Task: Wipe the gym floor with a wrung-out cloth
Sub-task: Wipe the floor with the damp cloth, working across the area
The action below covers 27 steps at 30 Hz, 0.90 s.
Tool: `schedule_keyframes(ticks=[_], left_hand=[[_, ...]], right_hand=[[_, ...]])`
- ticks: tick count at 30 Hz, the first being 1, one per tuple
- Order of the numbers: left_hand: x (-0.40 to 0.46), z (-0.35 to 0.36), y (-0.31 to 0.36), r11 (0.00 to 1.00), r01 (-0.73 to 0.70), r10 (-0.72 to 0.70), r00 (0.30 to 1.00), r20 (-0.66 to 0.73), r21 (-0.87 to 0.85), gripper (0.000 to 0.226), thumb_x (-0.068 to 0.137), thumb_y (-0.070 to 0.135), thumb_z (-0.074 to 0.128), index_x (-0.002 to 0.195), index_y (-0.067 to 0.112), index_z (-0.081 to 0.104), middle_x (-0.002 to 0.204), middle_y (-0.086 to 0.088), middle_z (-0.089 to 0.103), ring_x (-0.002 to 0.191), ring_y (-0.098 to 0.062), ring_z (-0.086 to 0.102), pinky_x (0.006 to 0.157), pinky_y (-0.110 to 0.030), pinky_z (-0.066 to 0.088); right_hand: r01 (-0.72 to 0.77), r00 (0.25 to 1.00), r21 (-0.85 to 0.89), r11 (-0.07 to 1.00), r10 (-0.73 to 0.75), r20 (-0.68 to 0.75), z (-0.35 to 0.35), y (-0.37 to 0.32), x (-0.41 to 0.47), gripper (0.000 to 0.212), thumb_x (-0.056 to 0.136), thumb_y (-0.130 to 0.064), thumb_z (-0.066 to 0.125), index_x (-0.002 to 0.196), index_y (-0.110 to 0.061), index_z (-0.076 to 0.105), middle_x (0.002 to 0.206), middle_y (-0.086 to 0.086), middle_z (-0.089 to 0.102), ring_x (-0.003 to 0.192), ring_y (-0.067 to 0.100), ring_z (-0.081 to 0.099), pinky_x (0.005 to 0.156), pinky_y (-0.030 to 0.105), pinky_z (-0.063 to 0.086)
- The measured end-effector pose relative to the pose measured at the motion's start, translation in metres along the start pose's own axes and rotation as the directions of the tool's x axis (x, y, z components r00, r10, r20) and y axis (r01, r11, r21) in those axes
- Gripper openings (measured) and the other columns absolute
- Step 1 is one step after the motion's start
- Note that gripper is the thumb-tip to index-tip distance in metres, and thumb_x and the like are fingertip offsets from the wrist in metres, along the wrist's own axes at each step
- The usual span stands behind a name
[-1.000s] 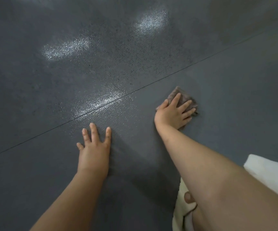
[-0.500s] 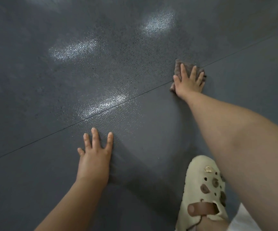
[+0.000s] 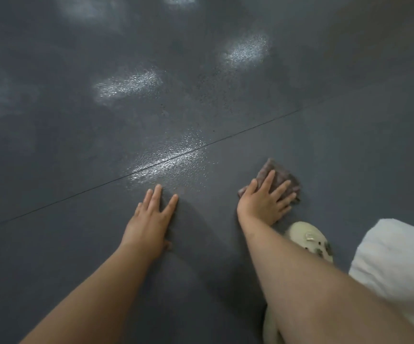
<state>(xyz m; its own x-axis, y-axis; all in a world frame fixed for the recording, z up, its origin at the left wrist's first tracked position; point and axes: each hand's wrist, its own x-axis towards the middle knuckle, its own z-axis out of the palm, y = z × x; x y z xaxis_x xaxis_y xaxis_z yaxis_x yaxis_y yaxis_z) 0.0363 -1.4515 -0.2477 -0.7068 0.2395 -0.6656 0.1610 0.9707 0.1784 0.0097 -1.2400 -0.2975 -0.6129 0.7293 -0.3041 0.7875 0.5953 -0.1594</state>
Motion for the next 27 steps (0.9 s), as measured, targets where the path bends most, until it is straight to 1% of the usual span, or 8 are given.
schedule_keyframes(ticks=[4, 7, 12, 15, 17, 20, 24, 27], left_hand=[[-0.039, 0.02, -0.028, 0.998, 0.059, -0.06, 0.995, -0.076, -0.012, 0.092, 0.09, 0.033, 0.059, 0.15, 0.023, -0.01, 0.155, -0.011, -0.021, 0.146, -0.026, -0.011, 0.118, -0.033, 0.003], [-0.069, 0.033, -0.05, 0.986, 0.155, -0.157, 0.986, -0.047, -0.059, 0.093, 0.09, 0.035, 0.06, 0.151, 0.022, -0.009, 0.156, -0.012, -0.021, 0.146, -0.026, -0.011, 0.118, -0.034, 0.004], [-0.11, 0.052, -0.082, 0.93, 0.301, -0.298, 0.954, 0.045, -0.211, 0.099, 0.085, 0.034, 0.066, 0.151, 0.022, -0.007, 0.157, -0.009, -0.015, 0.146, -0.024, 0.0, 0.116, -0.033, 0.015], [-0.128, 0.063, -0.098, 0.898, 0.331, -0.31, 0.944, 0.116, -0.29, 0.101, 0.083, 0.028, 0.069, 0.152, 0.021, -0.005, 0.159, -0.007, -0.009, 0.146, -0.022, 0.006, 0.114, -0.032, 0.019], [-0.138, 0.07, -0.105, 0.88, 0.34, -0.317, 0.94, 0.123, -0.331, 0.097, 0.084, 0.024, 0.066, 0.152, 0.02, -0.004, 0.159, -0.007, -0.005, 0.146, -0.023, 0.007, 0.115, -0.033, 0.019], [-0.15, 0.078, -0.11, 0.861, 0.343, -0.326, 0.939, 0.111, -0.376, 0.093, 0.087, 0.023, 0.062, 0.152, 0.019, -0.004, 0.159, -0.008, -0.001, 0.146, -0.023, 0.007, 0.116, -0.034, 0.019], [-0.167, 0.084, -0.111, 0.846, 0.328, -0.315, 0.944, 0.103, -0.422, 0.092, 0.087, 0.024, 0.062, 0.152, 0.016, -0.003, 0.159, -0.01, 0.002, 0.146, -0.025, 0.008, 0.117, -0.036, 0.018], [-0.184, 0.088, -0.113, 0.849, 0.317, -0.32, 0.945, 0.066, -0.422, 0.096, 0.085, 0.026, 0.066, 0.152, 0.015, -0.002, 0.158, -0.01, 0.004, 0.145, -0.026, 0.009, 0.117, -0.037, 0.019]], right_hand=[[0.233, 0.973, -0.033, 0.972, -0.233, 0.004, 0.032, -0.012, -0.087, 0.055, 0.087, -0.045, 0.037, 0.134, -0.022, 0.053, 0.142, 0.023, 0.042, 0.128, 0.052, 0.038, 0.097, 0.065, 0.033], [0.409, 0.904, -0.043, 0.912, -0.398, 0.153, 0.049, -0.019, -0.155, 0.057, 0.083, -0.046, 0.037, 0.133, -0.023, 0.053, 0.14, 0.022, 0.045, 0.127, 0.05, 0.038, 0.096, 0.063, 0.036], [0.751, 0.63, -0.121, 0.649, -0.65, 0.424, 0.062, -0.019, -0.226, 0.061, 0.082, -0.05, 0.036, 0.137, -0.026, 0.038, 0.143, 0.02, 0.043, 0.131, 0.046, 0.029, 0.1, 0.058, 0.032], [0.941, 0.335, -0.147, 0.303, -0.79, 0.514, 0.065, -0.023, -0.233, 0.064, 0.095, -0.045, 0.041, 0.151, -0.03, 0.014, 0.158, 0.015, 0.004, 0.142, 0.046, -0.001, 0.114, 0.053, 0.006], [0.949, 0.302, -0.113, 0.294, -0.743, 0.597, 0.059, -0.029, -0.234, 0.065, 0.099, -0.042, 0.034, 0.151, -0.031, -0.004, 0.157, 0.01, -0.019, 0.14, 0.041, -0.021, 0.115, 0.048, -0.007], [0.944, 0.292, -0.079, 0.322, -0.697, 0.655, 0.051, -0.039, -0.245, 0.071, 0.097, -0.042, 0.04, 0.152, -0.027, -0.003, 0.156, 0.01, -0.023, 0.139, 0.041, -0.026, 0.115, 0.045, -0.007], [0.92, 0.122, 0.144, 0.364, -0.616, 0.778, 0.046, -0.052, -0.281, 0.068, 0.096, -0.028, 0.049, 0.152, -0.023, 0.011, 0.157, 0.004, -0.021, 0.14, 0.033, -0.027, 0.117, 0.041, -0.001], [0.881, 0.15, 0.211, 0.422, -0.674, 0.723, 0.039, -0.052, -0.297, 0.058, 0.094, -0.021, 0.052, 0.147, -0.025, 0.03, 0.16, 0.003, -0.006, 0.145, 0.028, -0.012, 0.117, 0.036, 0.006]])
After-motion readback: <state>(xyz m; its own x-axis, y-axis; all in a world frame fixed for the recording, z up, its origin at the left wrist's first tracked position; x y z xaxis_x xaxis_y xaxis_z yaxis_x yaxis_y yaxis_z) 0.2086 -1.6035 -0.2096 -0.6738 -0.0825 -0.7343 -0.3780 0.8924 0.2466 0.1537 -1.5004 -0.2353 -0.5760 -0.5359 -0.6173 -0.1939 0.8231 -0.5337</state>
